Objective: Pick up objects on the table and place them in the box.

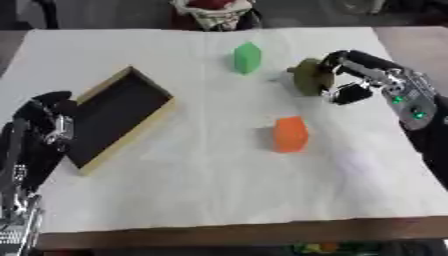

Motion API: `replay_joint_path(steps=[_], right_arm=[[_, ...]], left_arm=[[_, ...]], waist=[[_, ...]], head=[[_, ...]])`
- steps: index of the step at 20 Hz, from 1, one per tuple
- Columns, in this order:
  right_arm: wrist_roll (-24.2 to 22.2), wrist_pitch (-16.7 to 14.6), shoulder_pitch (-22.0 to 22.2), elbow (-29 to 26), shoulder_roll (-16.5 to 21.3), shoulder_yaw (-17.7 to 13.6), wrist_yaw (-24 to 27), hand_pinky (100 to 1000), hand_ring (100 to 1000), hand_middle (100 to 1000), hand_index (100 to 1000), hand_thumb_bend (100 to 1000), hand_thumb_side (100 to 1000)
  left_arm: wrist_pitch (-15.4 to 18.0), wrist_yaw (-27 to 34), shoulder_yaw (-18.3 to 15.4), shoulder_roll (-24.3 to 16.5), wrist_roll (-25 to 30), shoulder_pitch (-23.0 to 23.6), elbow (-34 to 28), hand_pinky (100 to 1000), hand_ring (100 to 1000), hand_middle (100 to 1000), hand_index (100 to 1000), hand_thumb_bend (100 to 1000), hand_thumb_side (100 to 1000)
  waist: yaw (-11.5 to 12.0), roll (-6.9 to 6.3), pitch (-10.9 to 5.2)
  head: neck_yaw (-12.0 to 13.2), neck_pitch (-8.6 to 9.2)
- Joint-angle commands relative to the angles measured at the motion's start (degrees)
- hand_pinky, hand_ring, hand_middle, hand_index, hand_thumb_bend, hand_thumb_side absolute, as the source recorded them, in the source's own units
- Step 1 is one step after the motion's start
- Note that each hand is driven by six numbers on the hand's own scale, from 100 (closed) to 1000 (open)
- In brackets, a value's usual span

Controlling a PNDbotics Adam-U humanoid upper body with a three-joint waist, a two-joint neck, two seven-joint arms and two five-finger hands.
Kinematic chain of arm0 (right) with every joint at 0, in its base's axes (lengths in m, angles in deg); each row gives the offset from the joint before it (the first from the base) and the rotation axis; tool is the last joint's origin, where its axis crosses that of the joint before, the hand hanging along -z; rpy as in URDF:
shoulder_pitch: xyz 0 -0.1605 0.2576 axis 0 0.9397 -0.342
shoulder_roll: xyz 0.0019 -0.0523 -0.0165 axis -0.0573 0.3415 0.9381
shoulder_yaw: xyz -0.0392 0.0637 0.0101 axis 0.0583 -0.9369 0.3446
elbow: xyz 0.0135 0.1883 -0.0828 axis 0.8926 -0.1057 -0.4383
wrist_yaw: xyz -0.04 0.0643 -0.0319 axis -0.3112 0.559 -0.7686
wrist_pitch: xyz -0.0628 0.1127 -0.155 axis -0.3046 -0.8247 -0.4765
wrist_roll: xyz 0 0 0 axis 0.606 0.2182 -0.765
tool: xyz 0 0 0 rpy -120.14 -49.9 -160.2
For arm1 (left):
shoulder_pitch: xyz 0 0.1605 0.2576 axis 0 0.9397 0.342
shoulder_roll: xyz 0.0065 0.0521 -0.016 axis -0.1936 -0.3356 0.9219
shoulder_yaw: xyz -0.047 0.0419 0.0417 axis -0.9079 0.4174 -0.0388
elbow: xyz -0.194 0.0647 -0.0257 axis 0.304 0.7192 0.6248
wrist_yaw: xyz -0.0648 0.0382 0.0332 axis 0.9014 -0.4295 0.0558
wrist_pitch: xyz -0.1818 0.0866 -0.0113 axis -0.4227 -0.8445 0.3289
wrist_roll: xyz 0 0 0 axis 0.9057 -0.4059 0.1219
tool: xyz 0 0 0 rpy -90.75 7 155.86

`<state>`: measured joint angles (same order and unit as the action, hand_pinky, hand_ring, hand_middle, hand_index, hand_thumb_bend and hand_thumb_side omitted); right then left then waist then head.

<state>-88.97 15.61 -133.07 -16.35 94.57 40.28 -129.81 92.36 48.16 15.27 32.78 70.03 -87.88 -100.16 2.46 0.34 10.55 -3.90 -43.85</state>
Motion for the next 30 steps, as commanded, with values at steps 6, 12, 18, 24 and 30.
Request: replay_joint_path(steps=[6, 12, 18, 24, 30], right_arm=[[13.31, 0.49, -2.18, -1.59, 0.26, -0.79, -5.16, 696, 705, 614, 385, 100, 100], [19.97, 0.35, -3.21, -1.67, -0.66, -0.45, -7.64, 690, 693, 599, 440, 100, 100], [13.76, -1.48, -3.61, -2.06, -0.63, 0.2, -8.83, 759, 788, 754, 896, 122, 117], [4.16, -1.87, -4.12, -0.16, -1.02, -0.03, -10.51, 800, 838, 847, 979, 239, 481], [0.75, -0.81, -4.44, 3.1, -1.62, -1.36, -12.59, 805, 842, 853, 983, 266, 583]], left_arm=[[0.03, 0.06, 0.24, -0.89, 0.03, -0.22, -0.64, 626, 608, 593, 741, 100, 548], [0.06, 0.11, 0.28, -0.83, 0.08, -0.2, -0.65, 626, 609, 593, 741, 100, 547], [0.05, 0.12, 0.29, -0.82, 0.08, -0.18, -0.63, 626, 609, 593, 741, 100, 554], [0.09, 0.12, 0.34, -0.81, 0.15, -0.22, -0.67, 626, 610, 593, 742, 100, 553], [0.11, 0.13, 0.34, -0.78, 0.18, -0.27, -0.73, 625, 611, 593, 742, 100, 552]], waist=[[-0.07, -0.07, -1.09], [0.22, -0.08, -1.18], [0.31, -0.05, -1.14], [0.5, -0.18, -1.05], [1.02, -0.32, -0.94]], head=[[-0.23, -0.27], [-0.34, -0.27], [-0.4, -0.27], [-0.46, -0.27], [-0.52, -0.27]])
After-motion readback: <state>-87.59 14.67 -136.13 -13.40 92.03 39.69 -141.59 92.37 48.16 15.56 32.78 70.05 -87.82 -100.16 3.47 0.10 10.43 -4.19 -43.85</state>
